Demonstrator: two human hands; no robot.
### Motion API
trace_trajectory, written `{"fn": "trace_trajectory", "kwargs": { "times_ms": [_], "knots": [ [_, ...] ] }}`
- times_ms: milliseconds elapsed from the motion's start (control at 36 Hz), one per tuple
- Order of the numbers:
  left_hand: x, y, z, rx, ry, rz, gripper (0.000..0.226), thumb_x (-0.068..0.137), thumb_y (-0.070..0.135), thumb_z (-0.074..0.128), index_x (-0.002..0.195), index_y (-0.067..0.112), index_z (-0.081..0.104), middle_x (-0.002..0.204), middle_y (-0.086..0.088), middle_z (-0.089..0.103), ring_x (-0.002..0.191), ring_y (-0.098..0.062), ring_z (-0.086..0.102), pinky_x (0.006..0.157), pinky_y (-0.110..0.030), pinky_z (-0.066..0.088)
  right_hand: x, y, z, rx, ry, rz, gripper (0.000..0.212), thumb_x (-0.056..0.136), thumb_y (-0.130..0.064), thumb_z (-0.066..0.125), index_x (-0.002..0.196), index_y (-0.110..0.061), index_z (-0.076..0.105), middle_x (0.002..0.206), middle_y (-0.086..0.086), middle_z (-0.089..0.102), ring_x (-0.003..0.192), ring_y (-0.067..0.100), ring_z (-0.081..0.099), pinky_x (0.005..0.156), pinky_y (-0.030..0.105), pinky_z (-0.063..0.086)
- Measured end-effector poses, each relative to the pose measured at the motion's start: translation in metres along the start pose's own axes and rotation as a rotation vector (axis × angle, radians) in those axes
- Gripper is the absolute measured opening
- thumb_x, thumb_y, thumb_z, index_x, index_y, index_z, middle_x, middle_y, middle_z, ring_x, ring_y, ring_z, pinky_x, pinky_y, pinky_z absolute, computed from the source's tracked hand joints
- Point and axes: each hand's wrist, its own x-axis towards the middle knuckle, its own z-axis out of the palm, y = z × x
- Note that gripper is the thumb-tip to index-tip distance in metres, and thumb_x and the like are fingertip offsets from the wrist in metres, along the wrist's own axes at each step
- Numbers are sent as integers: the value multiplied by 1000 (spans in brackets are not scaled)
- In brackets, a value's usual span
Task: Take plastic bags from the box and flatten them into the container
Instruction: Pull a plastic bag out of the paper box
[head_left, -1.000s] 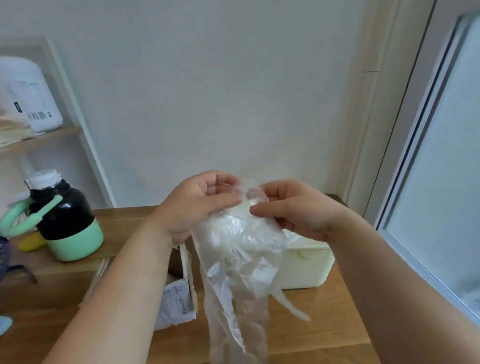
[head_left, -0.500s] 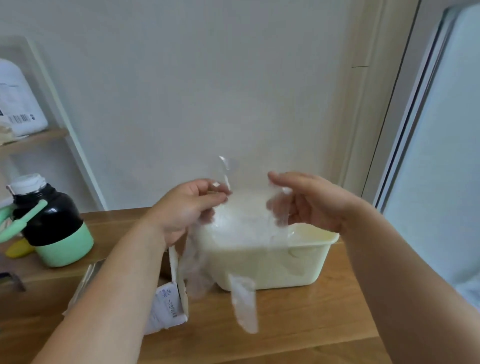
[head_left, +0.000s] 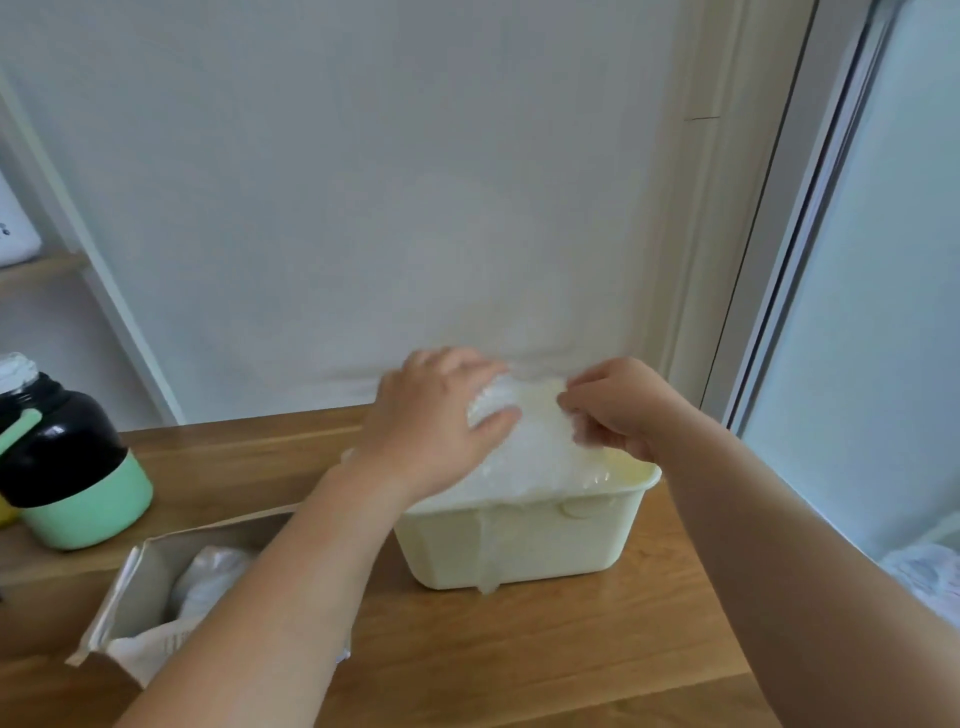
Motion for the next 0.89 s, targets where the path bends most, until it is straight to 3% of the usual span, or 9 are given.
{"fn": "trace_trajectory", "kwargs": {
  "times_ms": [56,111,194,306,444,556,667,778,889],
  "knots": [
    [-2,0,10,129,-354,-44,61,89,66,44,141,34,45,149,6,39,138,-21,32,107,-39,28,4,8,-2,-184,29,-6,29,84,6,54,112,10,58,65,9,51,47,19,49,55,29,51],
    [-2,-3,17,155,-526,-85,66,88,67,45,142,30,44,149,6,39,139,-19,32,110,-40,30,7,15,-2,-340,69,-35,38,87,1,52,125,1,55,86,8,59,51,19,57,62,33,58],
    [3,-10,24,146,-611,-119,66,88,66,47,145,33,40,152,8,36,142,-18,29,112,-42,27,11,20,-1,-549,134,-121,42,90,-4,47,132,-8,45,102,6,52,63,22,63,65,34,55],
    [14,-17,32,275,-656,-67,65,88,58,57,146,38,37,153,10,37,141,-21,29,113,-45,26,11,25,4,-938,159,-316,57,89,-1,47,140,-15,28,118,12,51,102,29,51,79,32,41],
    [18,-19,46,191,-774,-141,68,87,53,60,147,39,33,152,10,38,139,-21,35,109,-37,32,3,11,8,-1064,67,-588,46,89,-23,56,135,-24,47,132,-1,50,120,20,46,100,30,35],
    [16,-21,56,72,-819,-199,59,90,27,57,145,38,38,146,5,45,128,-22,46,103,-34,40,7,12,20,-1017,-266,-353,56,85,-40,65,136,-22,49,134,-7,53,122,13,49,99,24,37],
    [16,-21,57,8,-845,-194,55,94,25,55,146,27,37,148,4,41,131,-19,43,105,-33,38,20,29,25,-1227,-475,-91,63,92,-22,54,149,-17,27,152,2,31,138,23,32,111,34,28],
    [17,-21,59,24,-935,-167,64,96,29,53,153,20,24,160,1,20,145,-21,24,115,-36,27,27,34,27,-1265,-526,5,56,92,-16,51,145,-12,34,147,7,40,132,26,41,109,37,34],
    [19,-24,65,42,-983,-189,65,96,29,53,153,20,24,160,-2,23,144,-24,28,115,-41,28,32,40,27,-1241,-494,29,52,90,-20,52,141,-11,42,144,7,44,130,25,43,109,38,35]
  ]
}}
